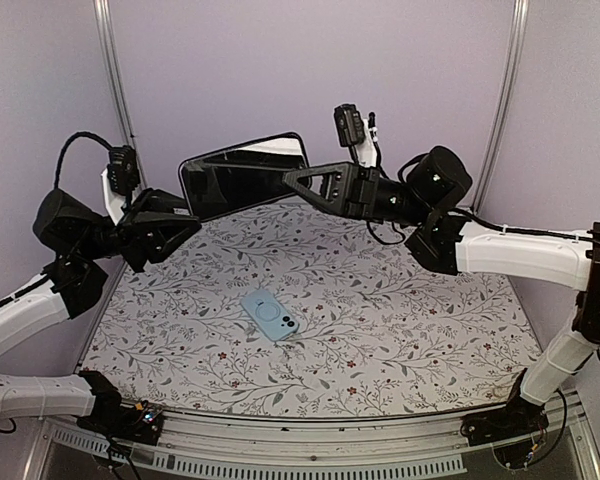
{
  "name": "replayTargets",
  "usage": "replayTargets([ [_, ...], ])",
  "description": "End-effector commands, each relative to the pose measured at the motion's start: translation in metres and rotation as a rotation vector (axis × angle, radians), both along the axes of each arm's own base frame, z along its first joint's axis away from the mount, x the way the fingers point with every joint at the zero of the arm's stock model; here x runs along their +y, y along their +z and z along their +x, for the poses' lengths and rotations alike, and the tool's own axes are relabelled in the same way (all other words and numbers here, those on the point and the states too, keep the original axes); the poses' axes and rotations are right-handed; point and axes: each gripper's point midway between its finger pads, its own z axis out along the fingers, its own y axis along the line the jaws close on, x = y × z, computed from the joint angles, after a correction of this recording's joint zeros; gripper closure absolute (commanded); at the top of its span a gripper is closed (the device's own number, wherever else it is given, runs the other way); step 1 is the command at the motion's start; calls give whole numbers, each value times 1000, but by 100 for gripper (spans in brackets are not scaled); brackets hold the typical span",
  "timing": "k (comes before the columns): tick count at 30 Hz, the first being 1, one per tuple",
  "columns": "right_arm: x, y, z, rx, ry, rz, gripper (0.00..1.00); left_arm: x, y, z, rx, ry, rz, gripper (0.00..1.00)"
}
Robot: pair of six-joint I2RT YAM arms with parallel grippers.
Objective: Take the phone out of the phone case
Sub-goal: Remove the phone from the bottom left corner of the phone case.
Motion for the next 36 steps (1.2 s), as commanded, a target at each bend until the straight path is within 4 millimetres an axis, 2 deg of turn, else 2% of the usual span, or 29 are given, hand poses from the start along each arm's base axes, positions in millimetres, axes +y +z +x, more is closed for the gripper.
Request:
replayTargets([
  [1,-5,25,-30,-40,112,71,100,-3,0,4,-11,8,-9,74],
  [16,-19,31,-47,9,224,90,100,-6,6,-6,-62,-73,-12,76],
  [36,-23,32,-54,68,270,75,100,-14,16,-1,-104,-93,-29,78],
])
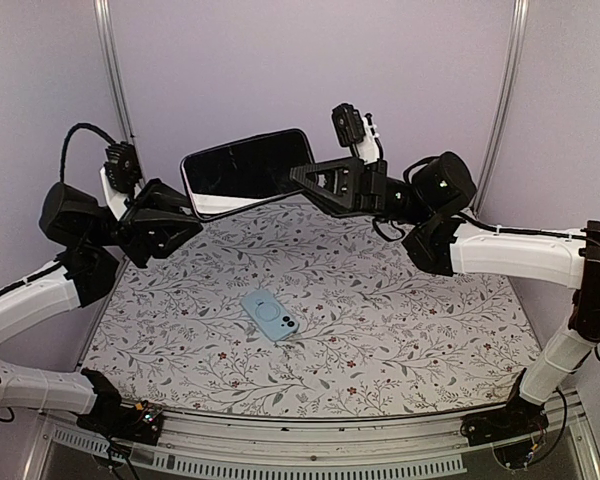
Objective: Take the phone out of the phone case
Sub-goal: Remove the phone from the bottom left corner of the phone case.
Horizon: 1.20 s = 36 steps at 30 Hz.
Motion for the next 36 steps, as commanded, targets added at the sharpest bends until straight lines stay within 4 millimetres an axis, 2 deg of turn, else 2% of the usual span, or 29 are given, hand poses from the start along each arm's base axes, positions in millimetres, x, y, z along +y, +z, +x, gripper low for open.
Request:
replayTargets([
  [1,-15,21,-39,-80,99,69,100,-5,5,16,45,48,-15,77],
  [6,-15,20,-40,-86,103,67,100,-7,4,31,109,109,-22,76],
  [15,-12,16,-39,-110,88,54,100,-11,-2,71,298,268,-10,75],
  [21,-9,17,-38,-136,76,42,100,-10,-1,76,359,279,-14,75],
  [30,-4,12,-37,-171,67,22,100,-9,-7,97,461,370,-8,75],
  [36,-1,9,-34,-179,47,10,100,-11,-10,96,474,355,-1,74],
])
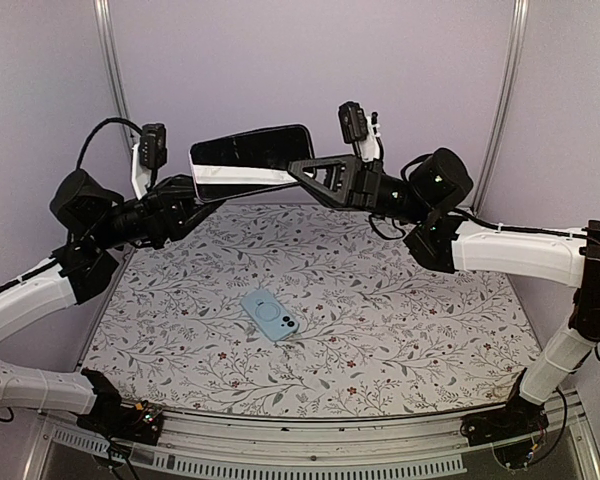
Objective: Take the phone out of the phone case
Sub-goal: Remove the phone from the bottom left corner of the phone case.
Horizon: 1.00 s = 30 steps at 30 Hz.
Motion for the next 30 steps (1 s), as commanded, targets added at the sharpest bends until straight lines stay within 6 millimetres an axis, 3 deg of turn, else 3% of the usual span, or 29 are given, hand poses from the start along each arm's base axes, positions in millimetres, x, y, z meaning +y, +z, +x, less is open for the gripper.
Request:
replayTargets([
  [1,-5,15,-58,-124,185,-5,100,1,-6,39,107,150,-10,74],
  [8,2,11,-50,-116,156,-6,100,2,-12,43,151,171,-6,71],
  [13,8,5,-45,-137,137,-17,100,9,-15,50,200,247,12,63],
  [18,10,-7,-25,-168,56,-61,100,22,-12,53,186,355,95,55],
  [25,-5,-15,-5,-192,-12,-101,100,50,-22,54,181,515,202,43],
  [30,-24,-25,12,-190,-136,-155,100,59,-24,53,159,560,254,35],
])
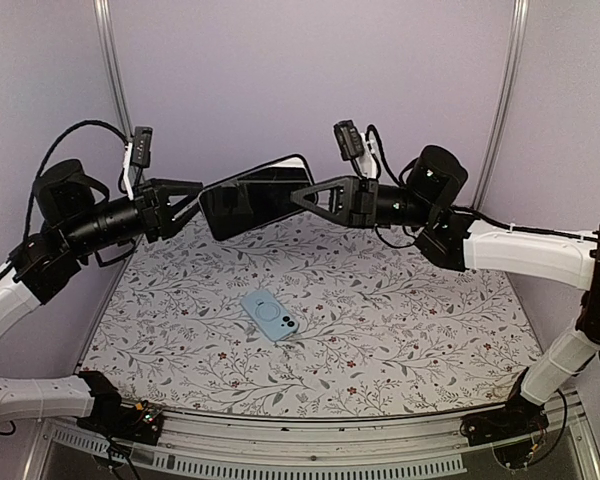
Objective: Take the phone out of the phone case
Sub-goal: Remove the phone from the bottom left corner of the phone case, then pass from the right arm to the left
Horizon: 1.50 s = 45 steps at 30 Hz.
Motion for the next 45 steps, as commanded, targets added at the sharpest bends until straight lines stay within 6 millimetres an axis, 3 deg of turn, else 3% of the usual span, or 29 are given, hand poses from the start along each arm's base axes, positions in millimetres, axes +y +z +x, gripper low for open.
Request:
replayTargets([
  [1,-26,12,-1,-87,-91,-10,100,17,-2,10,-22,106,91,34],
  [5,-38,4,5,-141,-186,-55,100,13,2,3,-62,60,148,34],
  [12,-51,-7,8,-295,-296,-109,100,-7,11,-58,-269,-275,156,35],
  [19,-52,-15,-4,-486,-274,-131,100,-11,3,-90,-466,-427,154,36],
  [25,-40,-15,-41,-715,-236,-81,100,-22,-17,-94,-465,-538,175,43],
  [30,-38,-10,-52,-779,-214,-43,100,-31,-37,-97,-477,-565,191,48],
  [35,-35,-8,-53,-784,-221,-36,100,-30,-49,-115,-593,-573,183,50],
  [45,-32,-6,-52,-780,-232,-38,100,-28,-55,-117,-665,-534,192,53],
])
